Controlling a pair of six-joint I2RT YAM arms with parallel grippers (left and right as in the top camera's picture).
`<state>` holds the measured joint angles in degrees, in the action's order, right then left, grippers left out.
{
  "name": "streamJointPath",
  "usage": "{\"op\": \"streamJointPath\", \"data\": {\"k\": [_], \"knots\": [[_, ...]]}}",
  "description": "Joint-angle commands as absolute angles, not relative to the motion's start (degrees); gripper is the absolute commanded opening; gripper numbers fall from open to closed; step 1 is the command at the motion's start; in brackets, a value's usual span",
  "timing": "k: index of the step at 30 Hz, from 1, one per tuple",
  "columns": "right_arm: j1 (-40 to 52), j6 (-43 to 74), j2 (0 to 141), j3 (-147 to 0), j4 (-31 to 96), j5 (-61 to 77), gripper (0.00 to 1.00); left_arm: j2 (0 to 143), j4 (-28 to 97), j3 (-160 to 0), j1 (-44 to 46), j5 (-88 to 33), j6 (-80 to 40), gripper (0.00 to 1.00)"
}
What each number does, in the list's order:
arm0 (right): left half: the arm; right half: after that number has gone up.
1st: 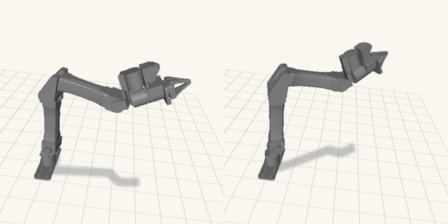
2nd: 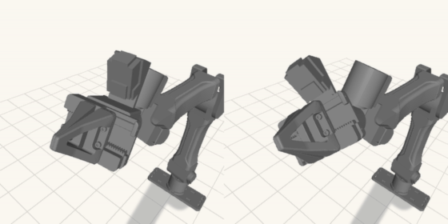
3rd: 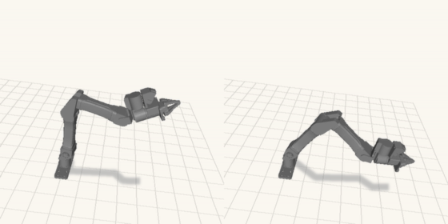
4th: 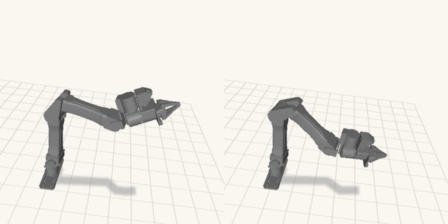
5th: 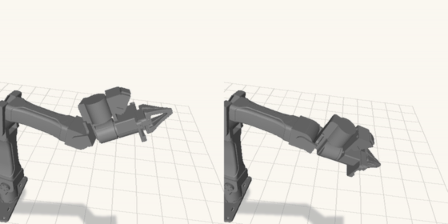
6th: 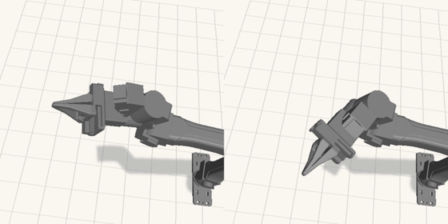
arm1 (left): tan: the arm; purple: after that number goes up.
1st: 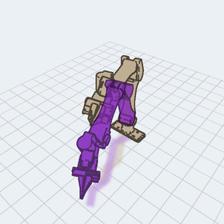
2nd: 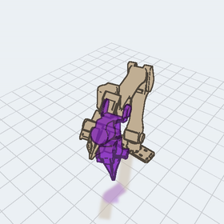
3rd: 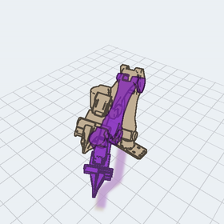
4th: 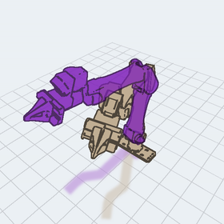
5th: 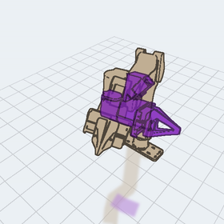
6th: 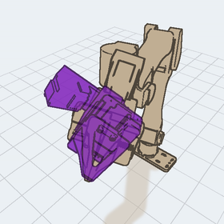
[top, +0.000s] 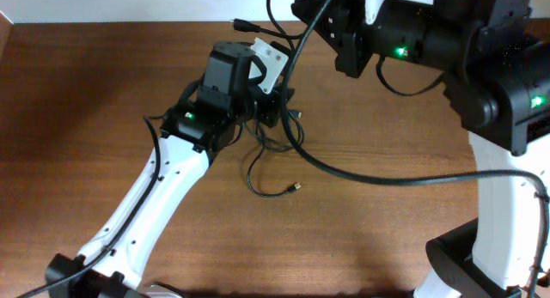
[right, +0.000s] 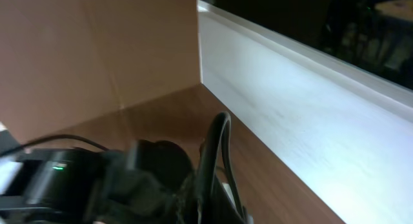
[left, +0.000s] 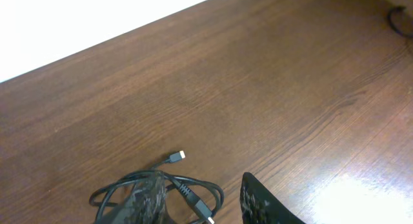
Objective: Untangle cables
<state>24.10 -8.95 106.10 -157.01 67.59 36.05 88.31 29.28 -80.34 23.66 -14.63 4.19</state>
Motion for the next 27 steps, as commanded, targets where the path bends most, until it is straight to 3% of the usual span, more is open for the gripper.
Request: {"op": "streamJointPath", "data": {"k": [1, 3, 4, 9, 14, 17, 20, 27], "knots": [[24.3, -5.4, 103.0, -159.1, 65.0, 41.8, 0.04, 91.4, 28.0, -80.3, 23.5, -14.6, 6.1, 0.40], [24.3, -5.1, 102.3, -159.1, 64.0, 41.8, 0.04, 92.7, 27.9, -80.2, 23.5, -14.6, 6.1, 0.31], [24.0, -5.0, 101.8, -159.1, 63.0, 41.8, 0.04, 93.5, 27.9, -80.2, 23.5, -14.2, 6.1, 0.00], [16.3, -5.0, 98.3, -159.1, 61.7, 41.8, 0.04, 97.9, 27.4, -80.2, 23.4, -4.6, 6.1, 0.00], [3.5, -9.0, 98.4, -158.6, 77.4, 41.8, 0.04, 94.3, 23.2, -82.5, 19.2, -6.2, 6.1, 0.00], [2.2, -15.4, 101.2, -158.3, 86.4, 41.8, 0.04, 88.1, 22.7, -88.9, 16.0, -11.4, 6.1, 0.00], [2.3, -19.9, 104.3, -157.8, 92.3, 41.8, 0.37, 84.9, 22.8, -95.1, 14.5, -17.2, 6.2, 0.01], [2.3, -32.2, 112.6, -151.9, 97.3, 51.4, 0.40, 81.9, 23.0, -107.2, 14.3, -27.4, 6.1, 0.00]]}}
